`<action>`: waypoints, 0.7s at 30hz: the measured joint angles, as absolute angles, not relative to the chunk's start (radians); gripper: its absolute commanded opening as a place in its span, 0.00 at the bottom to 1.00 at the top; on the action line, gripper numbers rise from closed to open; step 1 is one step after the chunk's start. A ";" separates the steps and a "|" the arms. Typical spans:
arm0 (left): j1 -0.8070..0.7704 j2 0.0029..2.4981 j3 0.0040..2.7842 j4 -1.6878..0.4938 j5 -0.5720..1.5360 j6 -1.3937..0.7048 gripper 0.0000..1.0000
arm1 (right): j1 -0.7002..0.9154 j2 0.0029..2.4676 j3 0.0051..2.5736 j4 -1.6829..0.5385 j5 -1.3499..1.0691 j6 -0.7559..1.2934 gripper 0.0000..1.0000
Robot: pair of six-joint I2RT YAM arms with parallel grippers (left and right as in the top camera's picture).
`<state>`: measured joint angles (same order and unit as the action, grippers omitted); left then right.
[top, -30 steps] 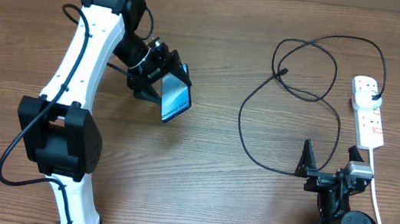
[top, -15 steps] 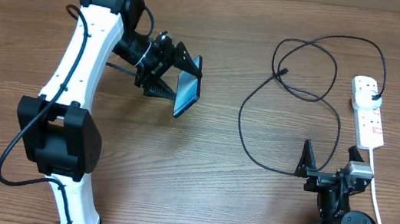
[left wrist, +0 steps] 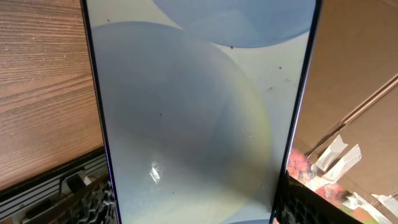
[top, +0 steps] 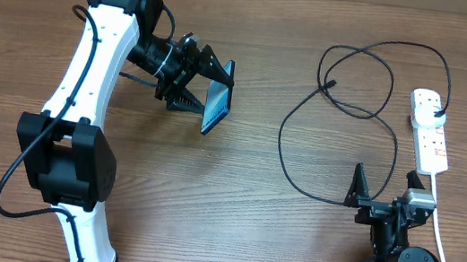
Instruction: Plug charger to phone and switch on socket
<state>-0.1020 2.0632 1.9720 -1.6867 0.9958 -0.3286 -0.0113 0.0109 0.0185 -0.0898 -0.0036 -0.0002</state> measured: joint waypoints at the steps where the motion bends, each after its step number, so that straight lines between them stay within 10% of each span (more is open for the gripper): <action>1: -0.102 2.063 1.972 -1.687 0.995 -0.328 0.66 | -0.012 0.011 0.019 -0.090 -0.004 -0.001 1.00; 21: -0.089 2.063 1.972 -1.687 1.040 -0.314 0.66 | -0.012 0.011 0.019 -0.090 -0.004 -0.001 1.00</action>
<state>-0.0887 2.0632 1.9720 -1.6867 1.0405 -0.3141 -0.0116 0.0109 0.0185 -0.0898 -0.0036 -0.0010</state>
